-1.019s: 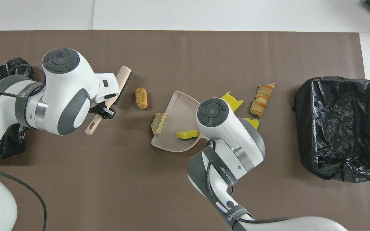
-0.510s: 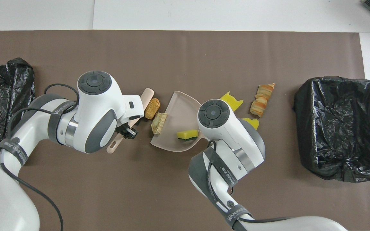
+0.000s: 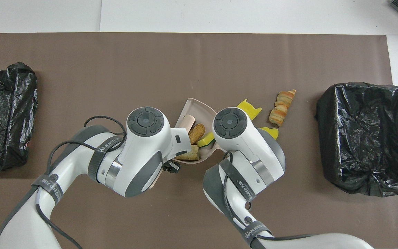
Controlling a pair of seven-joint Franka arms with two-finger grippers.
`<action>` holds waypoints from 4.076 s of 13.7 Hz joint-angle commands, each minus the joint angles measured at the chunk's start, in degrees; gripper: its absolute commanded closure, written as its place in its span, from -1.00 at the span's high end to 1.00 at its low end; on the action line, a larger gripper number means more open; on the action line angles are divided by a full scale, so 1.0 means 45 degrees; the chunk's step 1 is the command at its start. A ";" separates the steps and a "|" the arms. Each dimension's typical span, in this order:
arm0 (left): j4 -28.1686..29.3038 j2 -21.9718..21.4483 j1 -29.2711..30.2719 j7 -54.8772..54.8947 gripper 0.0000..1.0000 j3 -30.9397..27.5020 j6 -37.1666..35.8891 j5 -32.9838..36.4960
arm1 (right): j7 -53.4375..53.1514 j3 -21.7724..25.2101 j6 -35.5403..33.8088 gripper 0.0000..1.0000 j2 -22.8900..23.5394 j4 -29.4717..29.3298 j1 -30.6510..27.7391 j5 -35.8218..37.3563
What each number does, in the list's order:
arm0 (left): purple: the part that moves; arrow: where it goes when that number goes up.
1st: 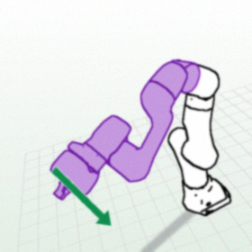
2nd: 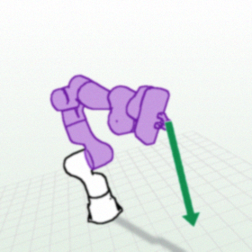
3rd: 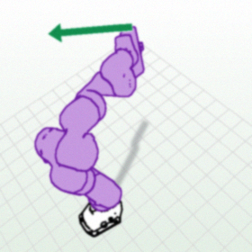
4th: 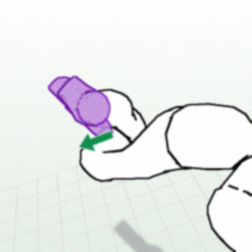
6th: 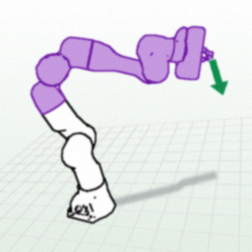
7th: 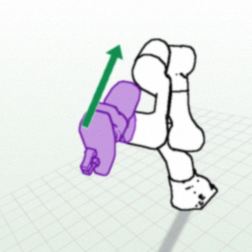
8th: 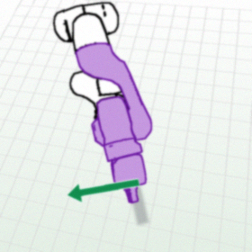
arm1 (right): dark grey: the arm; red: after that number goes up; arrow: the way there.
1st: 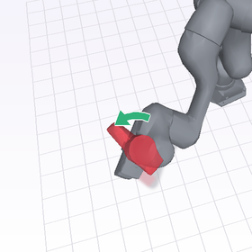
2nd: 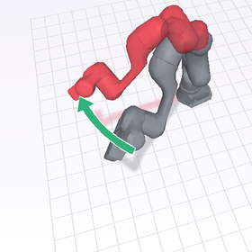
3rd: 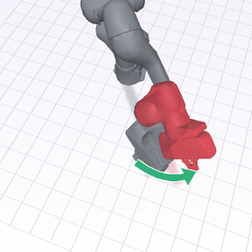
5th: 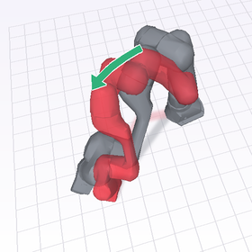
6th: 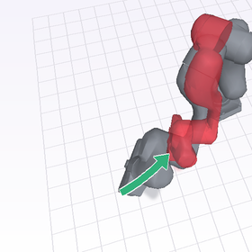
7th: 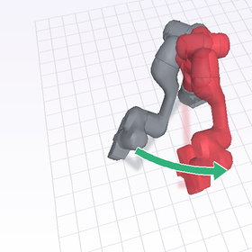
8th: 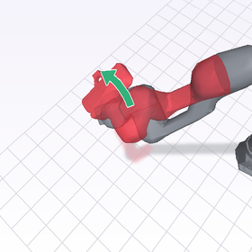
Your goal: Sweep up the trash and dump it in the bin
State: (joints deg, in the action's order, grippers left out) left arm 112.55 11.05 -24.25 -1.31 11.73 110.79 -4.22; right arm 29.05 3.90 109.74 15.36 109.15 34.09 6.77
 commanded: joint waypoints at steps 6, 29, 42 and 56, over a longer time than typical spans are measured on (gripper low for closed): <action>0.0242 -0.1750 0.0797 -0.1795 -1.00 -0.0380 -0.1004 -0.0214 | -0.0342 -0.0067 0.0379 -1.00 -0.0210 0.0412 -0.0114 0.0057; 0.4949 -0.3551 -0.6347 -1.1871 -1.00 -0.0204 0.3249 -0.1405 | 0.9100 0.0187 -0.2747 -1.00 -0.4233 -0.0721 -1.0047 0.0231; 0.0976 -0.2069 -0.4109 -0.9750 1.00 -0.0321 0.0939 -0.0552 | 1.3154 0.0324 0.1023 -1.00 -0.3667 -0.0254 -1.3356 0.6752; -0.6141 -0.2357 0.3040 -0.1333 1.00 -0.0497 -0.6840 0.1251 | 1.3115 0.0226 0.1650 -1.00 -0.3042 -0.0135 -1.2381 0.9958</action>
State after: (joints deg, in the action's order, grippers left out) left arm 88.57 0.45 -13.31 -11.06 8.81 84.66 0.86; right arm 86.90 5.11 116.93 1.95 108.21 -22.73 49.39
